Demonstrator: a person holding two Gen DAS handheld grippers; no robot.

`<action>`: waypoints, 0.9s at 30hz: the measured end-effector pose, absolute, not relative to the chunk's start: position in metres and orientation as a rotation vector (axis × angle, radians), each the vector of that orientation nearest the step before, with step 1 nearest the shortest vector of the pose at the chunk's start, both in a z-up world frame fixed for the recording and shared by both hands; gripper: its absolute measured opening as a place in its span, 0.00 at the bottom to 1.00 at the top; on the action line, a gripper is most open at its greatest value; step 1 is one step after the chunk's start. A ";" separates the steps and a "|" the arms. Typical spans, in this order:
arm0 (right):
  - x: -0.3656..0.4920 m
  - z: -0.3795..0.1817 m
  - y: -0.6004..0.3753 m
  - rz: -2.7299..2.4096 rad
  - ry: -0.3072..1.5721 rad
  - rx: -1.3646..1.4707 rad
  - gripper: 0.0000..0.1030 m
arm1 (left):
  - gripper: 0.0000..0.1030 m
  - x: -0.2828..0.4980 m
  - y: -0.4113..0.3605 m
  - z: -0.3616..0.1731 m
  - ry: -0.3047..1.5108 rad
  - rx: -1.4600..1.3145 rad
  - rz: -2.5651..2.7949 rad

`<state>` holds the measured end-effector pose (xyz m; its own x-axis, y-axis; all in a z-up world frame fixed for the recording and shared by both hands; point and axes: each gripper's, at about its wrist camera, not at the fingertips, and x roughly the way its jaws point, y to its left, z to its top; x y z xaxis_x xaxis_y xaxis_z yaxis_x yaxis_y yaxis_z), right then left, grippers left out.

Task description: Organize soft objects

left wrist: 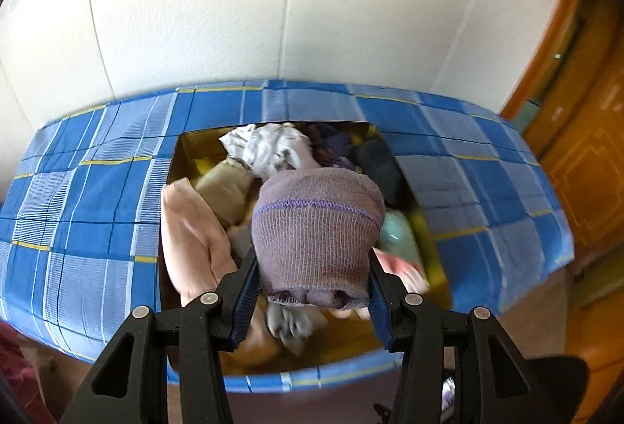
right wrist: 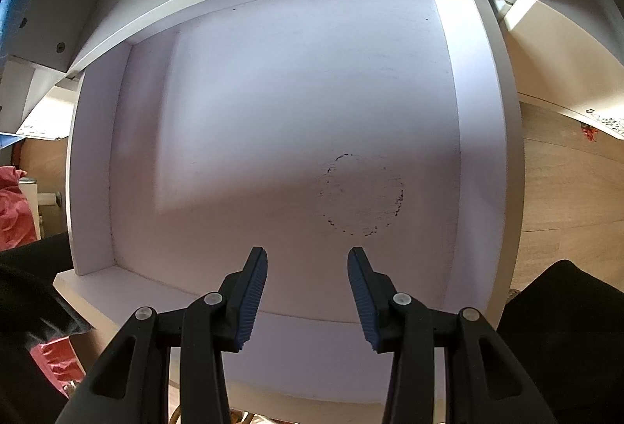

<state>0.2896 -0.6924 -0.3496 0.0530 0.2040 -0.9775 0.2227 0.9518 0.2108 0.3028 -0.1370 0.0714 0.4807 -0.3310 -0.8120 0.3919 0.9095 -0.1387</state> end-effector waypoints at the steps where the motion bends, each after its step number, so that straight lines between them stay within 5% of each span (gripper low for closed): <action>1: 0.289 -0.349 -0.693 -0.012 1.527 0.347 0.42 | 0.49 0.315 -0.138 0.066 0.992 0.063 -0.418; 13: 0.290 -0.349 -0.690 0.035 1.531 0.391 0.42 | 0.49 0.390 -0.140 0.028 1.090 -0.041 -0.314; 21: 0.291 -0.345 -0.687 0.054 1.527 0.409 0.42 | 0.71 0.392 -0.146 0.029 1.031 0.026 -0.289; 23: 0.291 -0.345 -0.686 0.055 1.528 0.409 0.42 | 0.68 0.386 -0.143 0.036 0.993 0.041 -0.275; 27: 0.291 -0.343 -0.682 0.063 1.523 0.397 0.42 | 0.48 0.381 -0.146 0.039 0.963 0.123 -0.238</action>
